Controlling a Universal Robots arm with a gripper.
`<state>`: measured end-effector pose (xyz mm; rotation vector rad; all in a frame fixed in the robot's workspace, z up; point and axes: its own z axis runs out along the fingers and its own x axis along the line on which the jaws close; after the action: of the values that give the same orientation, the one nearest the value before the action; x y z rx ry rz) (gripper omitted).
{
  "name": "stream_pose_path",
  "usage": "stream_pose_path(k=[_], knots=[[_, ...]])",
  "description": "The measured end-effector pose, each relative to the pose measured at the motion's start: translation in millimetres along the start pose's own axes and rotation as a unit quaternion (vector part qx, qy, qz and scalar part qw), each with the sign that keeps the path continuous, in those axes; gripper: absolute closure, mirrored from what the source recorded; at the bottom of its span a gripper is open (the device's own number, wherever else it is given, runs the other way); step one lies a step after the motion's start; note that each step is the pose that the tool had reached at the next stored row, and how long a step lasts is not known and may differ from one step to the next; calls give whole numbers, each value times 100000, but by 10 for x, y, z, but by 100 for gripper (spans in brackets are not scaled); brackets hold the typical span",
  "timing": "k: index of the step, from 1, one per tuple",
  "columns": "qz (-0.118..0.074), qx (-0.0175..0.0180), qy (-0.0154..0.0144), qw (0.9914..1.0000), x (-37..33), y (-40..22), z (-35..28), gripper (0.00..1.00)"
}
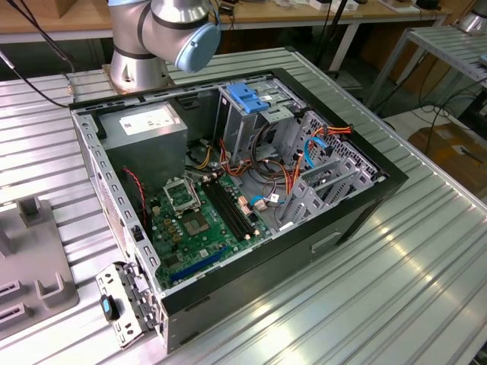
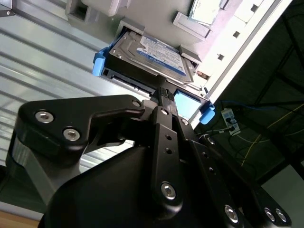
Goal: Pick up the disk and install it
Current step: 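Reach for the disk, then pick up the disk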
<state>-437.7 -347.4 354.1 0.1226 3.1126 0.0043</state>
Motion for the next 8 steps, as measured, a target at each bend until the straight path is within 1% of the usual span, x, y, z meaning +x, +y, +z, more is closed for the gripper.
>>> stream_pose_path(k=[8], knots=[[1, 2, -1, 100000, 0, -2, 0, 89]])
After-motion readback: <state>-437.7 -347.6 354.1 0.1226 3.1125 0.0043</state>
